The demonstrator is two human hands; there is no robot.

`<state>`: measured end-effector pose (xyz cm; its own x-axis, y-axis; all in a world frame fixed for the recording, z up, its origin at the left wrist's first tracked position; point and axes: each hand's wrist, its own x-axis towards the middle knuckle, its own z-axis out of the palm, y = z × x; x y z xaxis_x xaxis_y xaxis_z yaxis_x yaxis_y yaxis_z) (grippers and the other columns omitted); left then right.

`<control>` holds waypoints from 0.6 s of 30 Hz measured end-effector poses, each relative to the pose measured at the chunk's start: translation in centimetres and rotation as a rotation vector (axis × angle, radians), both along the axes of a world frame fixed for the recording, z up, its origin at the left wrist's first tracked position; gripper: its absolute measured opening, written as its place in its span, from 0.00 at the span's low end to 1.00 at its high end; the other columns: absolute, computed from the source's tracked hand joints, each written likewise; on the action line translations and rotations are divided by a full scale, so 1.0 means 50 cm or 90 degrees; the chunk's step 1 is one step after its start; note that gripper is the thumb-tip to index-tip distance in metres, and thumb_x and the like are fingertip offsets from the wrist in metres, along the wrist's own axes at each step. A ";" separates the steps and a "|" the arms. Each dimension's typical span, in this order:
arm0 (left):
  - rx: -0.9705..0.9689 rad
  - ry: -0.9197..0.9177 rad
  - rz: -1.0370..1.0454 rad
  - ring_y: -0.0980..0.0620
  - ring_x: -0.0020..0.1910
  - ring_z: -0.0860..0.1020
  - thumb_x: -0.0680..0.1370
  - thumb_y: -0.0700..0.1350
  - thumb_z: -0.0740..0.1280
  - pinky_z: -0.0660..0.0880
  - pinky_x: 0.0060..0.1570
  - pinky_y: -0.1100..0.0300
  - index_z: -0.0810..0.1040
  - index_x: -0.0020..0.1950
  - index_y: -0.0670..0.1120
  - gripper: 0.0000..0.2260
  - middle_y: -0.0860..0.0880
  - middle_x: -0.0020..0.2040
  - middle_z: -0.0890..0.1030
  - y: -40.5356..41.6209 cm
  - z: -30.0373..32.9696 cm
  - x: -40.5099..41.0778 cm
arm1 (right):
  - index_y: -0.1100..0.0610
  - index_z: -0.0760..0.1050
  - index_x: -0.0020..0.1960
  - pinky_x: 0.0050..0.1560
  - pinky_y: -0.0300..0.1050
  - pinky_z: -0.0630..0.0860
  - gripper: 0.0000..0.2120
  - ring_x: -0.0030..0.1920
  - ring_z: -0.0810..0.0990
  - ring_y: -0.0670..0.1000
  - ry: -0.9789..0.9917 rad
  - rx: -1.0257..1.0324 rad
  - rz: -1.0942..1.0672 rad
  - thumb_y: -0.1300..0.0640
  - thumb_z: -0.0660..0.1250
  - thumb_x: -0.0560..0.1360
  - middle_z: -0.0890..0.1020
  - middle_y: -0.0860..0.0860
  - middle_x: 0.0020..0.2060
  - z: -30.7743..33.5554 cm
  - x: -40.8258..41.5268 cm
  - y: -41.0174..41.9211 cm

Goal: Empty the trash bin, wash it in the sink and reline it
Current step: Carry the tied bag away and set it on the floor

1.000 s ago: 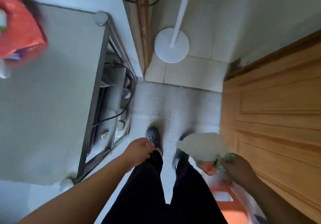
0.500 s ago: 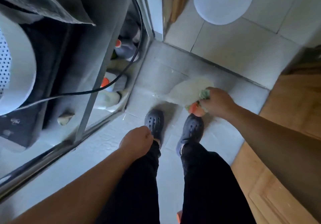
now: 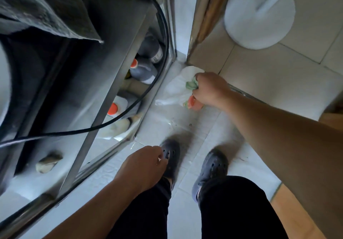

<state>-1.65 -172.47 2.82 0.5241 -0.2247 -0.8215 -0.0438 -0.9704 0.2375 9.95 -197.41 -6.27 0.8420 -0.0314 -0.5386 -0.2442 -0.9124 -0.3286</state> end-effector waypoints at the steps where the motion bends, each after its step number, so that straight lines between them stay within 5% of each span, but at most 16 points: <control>1: 0.002 -0.002 0.012 0.54 0.46 0.79 0.78 0.58 0.59 0.77 0.49 0.55 0.78 0.50 0.54 0.11 0.57 0.47 0.81 0.010 -0.003 0.001 | 0.56 0.76 0.49 0.43 0.45 0.73 0.09 0.49 0.81 0.61 -0.020 -0.011 0.009 0.55 0.66 0.70 0.82 0.57 0.47 -0.010 0.019 0.007; 7: 0.003 -0.005 0.063 0.57 0.45 0.79 0.75 0.60 0.58 0.76 0.47 0.56 0.78 0.50 0.56 0.13 0.59 0.47 0.81 0.037 -0.012 0.012 | 0.56 0.68 0.68 0.56 0.49 0.77 0.28 0.59 0.78 0.59 0.092 0.075 -0.044 0.52 0.69 0.70 0.78 0.57 0.61 -0.072 0.076 0.038; 18: 0.009 0.007 0.090 0.54 0.45 0.79 0.76 0.58 0.60 0.78 0.49 0.53 0.78 0.48 0.54 0.11 0.57 0.45 0.82 0.028 -0.003 0.016 | 0.55 0.69 0.64 0.46 0.42 0.69 0.31 0.55 0.79 0.57 0.065 0.136 -0.110 0.45 0.74 0.66 0.80 0.54 0.56 -0.050 0.062 0.014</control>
